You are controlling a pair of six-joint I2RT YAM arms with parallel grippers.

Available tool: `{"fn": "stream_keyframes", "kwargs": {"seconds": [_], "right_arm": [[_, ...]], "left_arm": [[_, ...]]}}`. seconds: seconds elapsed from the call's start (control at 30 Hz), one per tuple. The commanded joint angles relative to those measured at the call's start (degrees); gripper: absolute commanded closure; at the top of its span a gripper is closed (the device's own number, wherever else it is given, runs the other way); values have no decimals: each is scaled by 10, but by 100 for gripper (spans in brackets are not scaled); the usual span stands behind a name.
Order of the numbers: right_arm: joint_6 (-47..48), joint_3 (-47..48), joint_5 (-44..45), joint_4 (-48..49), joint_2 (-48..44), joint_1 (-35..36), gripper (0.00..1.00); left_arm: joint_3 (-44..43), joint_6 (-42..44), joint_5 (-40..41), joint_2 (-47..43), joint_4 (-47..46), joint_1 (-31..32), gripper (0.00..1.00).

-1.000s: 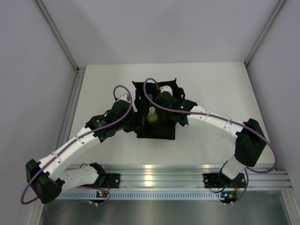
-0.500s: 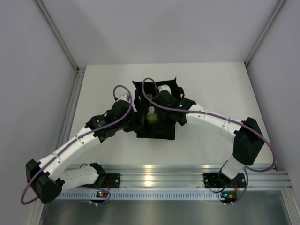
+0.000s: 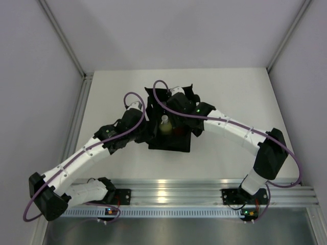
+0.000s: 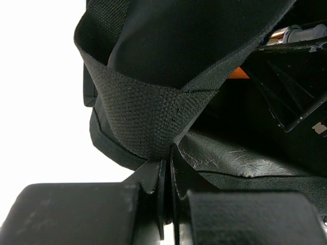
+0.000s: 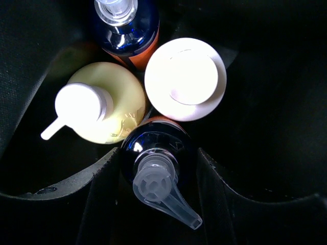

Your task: Take the personal care products out of the canvas bag

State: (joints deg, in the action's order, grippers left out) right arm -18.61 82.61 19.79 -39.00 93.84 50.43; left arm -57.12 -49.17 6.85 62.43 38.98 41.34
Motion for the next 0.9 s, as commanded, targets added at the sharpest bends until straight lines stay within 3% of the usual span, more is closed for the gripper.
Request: {"fn": "stream_keyframes", "kwargs": {"seconds": [0.0,0.87], "right_arm": [[13,42,18,34,-22,-6,100],[31,82,24,23,-68,-10,100]], "left_arm": [[-6,18,32,13,13,-2,100],[-4,16,34,18,13,-2,100]]}}
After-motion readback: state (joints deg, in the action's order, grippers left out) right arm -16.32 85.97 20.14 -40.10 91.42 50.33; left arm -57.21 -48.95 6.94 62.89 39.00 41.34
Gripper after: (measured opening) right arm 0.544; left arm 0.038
